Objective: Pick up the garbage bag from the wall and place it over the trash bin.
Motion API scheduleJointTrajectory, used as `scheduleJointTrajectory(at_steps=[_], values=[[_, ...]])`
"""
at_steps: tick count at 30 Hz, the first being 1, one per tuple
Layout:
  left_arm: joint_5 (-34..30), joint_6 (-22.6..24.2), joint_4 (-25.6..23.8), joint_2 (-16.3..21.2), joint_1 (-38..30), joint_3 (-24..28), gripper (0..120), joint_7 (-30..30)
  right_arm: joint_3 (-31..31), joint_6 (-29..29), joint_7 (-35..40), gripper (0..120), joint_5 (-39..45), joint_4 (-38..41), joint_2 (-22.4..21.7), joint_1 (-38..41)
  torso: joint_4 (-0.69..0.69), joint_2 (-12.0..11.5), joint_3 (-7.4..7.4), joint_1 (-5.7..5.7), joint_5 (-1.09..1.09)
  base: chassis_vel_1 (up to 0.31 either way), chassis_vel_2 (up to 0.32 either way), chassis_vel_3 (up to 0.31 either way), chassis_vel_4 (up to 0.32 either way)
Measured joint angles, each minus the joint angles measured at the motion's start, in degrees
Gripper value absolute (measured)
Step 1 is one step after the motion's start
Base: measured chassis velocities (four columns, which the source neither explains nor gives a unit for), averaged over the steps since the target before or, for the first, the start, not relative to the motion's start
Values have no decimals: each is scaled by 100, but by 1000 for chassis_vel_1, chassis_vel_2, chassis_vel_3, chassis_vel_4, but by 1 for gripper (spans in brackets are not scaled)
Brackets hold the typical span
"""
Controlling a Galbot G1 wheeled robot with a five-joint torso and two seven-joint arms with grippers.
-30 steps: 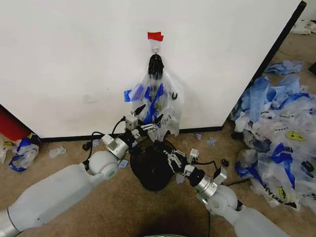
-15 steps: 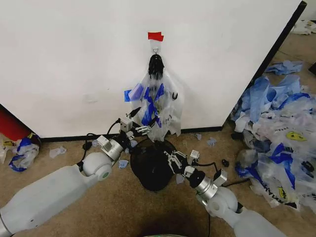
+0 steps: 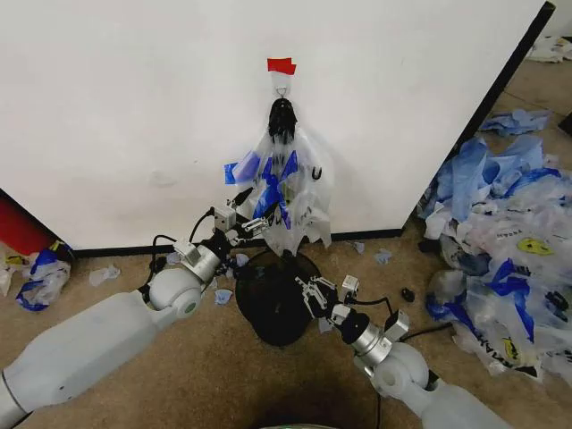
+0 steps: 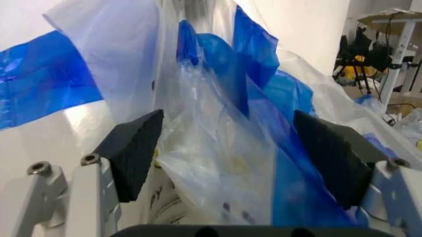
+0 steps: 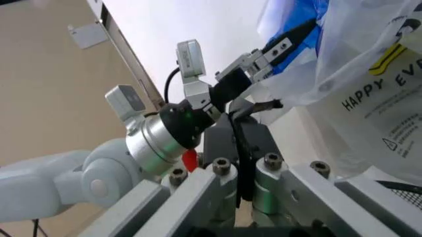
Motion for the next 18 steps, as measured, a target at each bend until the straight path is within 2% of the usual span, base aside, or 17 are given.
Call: scheduleJointTrajectory(at_steps=[6, 8, 10, 11, 14, 15, 18], values=[[-34, 1, -11, -18, -143, 138, 52, -5, -1, 17, 70, 0, -13, -34, -15, 8, 0, 0, 0, 0, -1, 0, 0, 0, 0], [-45, 1, -13, -17, -161, 144, 50, -5, -1, 18, 71, 0, -14, -37, -14, 9, 0, 0, 0, 0, -1, 0, 0, 0, 0], [-81, 2, -21, -5, -229, 175, 41, -1, -5, 27, 81, 0, -14, -56, -5, 9, -1, 0, 0, 0, 0, 0, 0, 0, 0], [-100, 2, -34, 27, -274, 209, 35, 8, -9, 31, 87, 0, -16, -67, 2, 10, -1, 0, 0, 0, 0, 0, 0, 0, 0], [-107, 4, -90, 99, -282, 252, 23, 22, -17, 34, 104, 0, -23, -75, 5, 19, 0, 0, 0, 0, -1, 0, 0, 0, 0], [-107, 4, -90, 99, -282, 252, 23, 22, -17, 34, 104, 0, -23, -75, 5, 19, 0, 0, 0, 0, -1, 0, 0, 0, 0], [-108, 8, -178, 192, -261, 283, 11, 26, -29, 37, 118, 0, -24, -89, -2, 40, 0, 0, 0, 0, 0, 0, 0, 0, 0]])
